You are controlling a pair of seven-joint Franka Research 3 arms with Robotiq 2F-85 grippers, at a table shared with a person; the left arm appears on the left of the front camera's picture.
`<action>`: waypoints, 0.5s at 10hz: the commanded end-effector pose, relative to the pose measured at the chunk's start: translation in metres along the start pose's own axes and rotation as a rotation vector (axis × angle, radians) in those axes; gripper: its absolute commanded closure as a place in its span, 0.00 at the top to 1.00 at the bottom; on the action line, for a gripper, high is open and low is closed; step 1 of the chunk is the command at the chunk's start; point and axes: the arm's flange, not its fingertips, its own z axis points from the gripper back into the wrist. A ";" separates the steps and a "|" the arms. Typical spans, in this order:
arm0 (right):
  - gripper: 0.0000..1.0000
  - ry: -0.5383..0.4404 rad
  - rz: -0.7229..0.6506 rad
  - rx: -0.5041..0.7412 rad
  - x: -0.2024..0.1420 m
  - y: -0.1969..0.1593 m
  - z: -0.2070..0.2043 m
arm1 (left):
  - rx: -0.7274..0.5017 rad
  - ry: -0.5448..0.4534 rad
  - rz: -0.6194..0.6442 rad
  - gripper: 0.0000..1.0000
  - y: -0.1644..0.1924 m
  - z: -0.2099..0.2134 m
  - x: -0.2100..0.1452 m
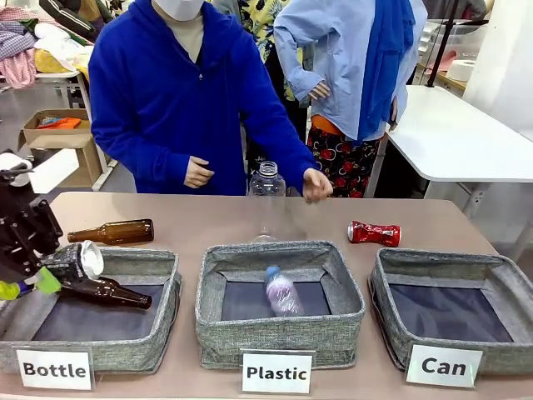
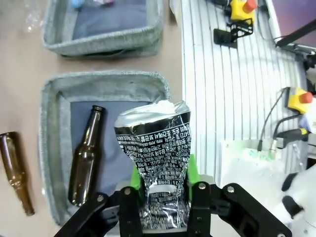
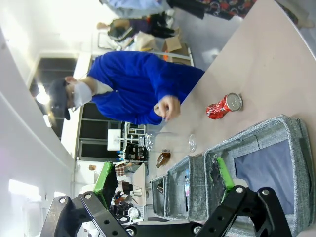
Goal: Sort the can waste into the basket.
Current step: Pick up the can waste from the table and place it in the right Fabric basket.
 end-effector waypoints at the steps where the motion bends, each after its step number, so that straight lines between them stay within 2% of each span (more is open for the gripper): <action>1: 1.00 -0.016 0.026 0.029 0.002 0.000 -0.002 | -0.027 0.015 0.012 0.00 -0.002 -0.007 0.003; 2: 1.00 -0.016 0.026 0.029 0.002 0.000 -0.002 | 0.000 0.000 0.000 0.39 0.000 0.000 0.000; 3: 1.00 0.000 0.000 0.000 0.000 0.000 0.000 | 0.036 -0.084 -0.227 0.39 0.009 -0.014 0.026; 4: 1.00 0.064 0.151 -0.067 0.007 0.037 0.030 | 0.143 -0.129 -0.358 0.39 0.015 -0.025 0.077; 5: 1.00 0.151 0.232 -0.133 0.006 0.056 0.055 | 0.223 -0.141 -0.476 0.39 0.017 -0.036 0.139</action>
